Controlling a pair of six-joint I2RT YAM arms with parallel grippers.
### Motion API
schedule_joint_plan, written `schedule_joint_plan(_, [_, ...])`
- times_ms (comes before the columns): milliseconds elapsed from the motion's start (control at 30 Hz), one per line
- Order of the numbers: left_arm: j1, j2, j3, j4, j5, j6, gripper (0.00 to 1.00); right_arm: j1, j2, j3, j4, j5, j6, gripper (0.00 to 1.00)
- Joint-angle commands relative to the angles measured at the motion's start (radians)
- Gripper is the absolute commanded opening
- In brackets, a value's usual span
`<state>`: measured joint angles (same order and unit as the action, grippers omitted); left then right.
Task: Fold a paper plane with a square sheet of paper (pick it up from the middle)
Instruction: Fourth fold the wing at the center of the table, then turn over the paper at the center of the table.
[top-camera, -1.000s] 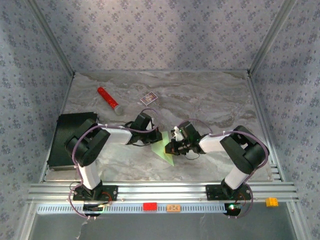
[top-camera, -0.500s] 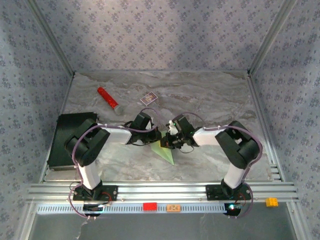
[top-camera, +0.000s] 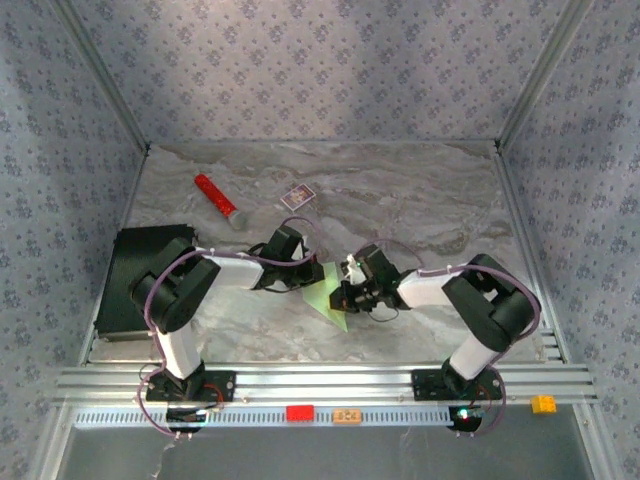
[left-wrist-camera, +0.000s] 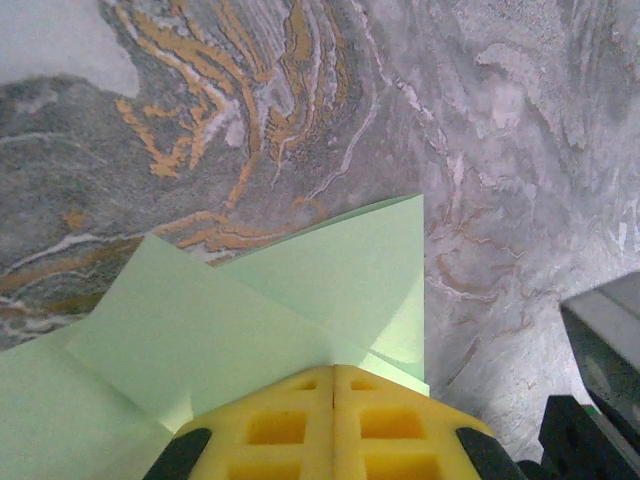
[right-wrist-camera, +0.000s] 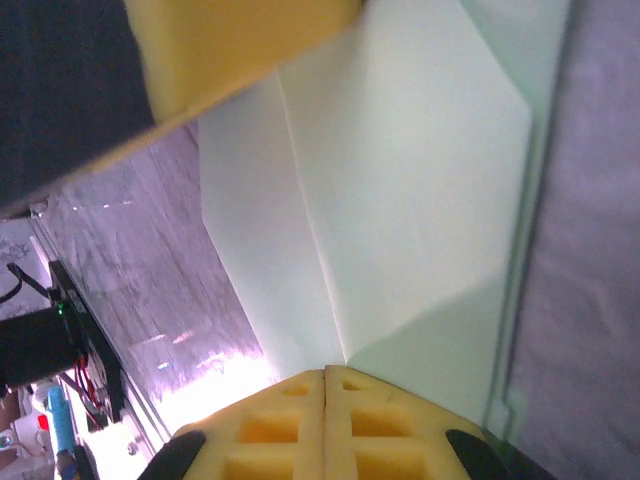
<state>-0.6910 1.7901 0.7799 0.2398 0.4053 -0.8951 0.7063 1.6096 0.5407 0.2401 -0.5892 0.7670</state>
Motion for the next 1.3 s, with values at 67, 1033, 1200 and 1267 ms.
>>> schedule_joint_plan(67, [0.017,0.041,-0.031,-0.048,-0.053,0.001,0.02,0.019,-0.088,-0.141,-0.057,0.003,0.010,0.03])
schedule_joint_plan(1033, [0.017,0.026,-0.033,-0.037,-0.045,-0.015,0.01,0.043,-0.348,-0.085,-0.269,0.079,-0.016,0.05])
schedule_joint_plan(1200, [0.016,0.026,-0.032,-0.040,-0.041,-0.015,0.01,0.042,-0.194,-0.004,-0.172,0.057,0.005,0.06])
schedule_joint_plan(1267, [0.016,0.026,-0.030,-0.041,-0.044,-0.013,0.01,0.048,-0.135,0.008,-0.148,0.046,0.009,0.06])
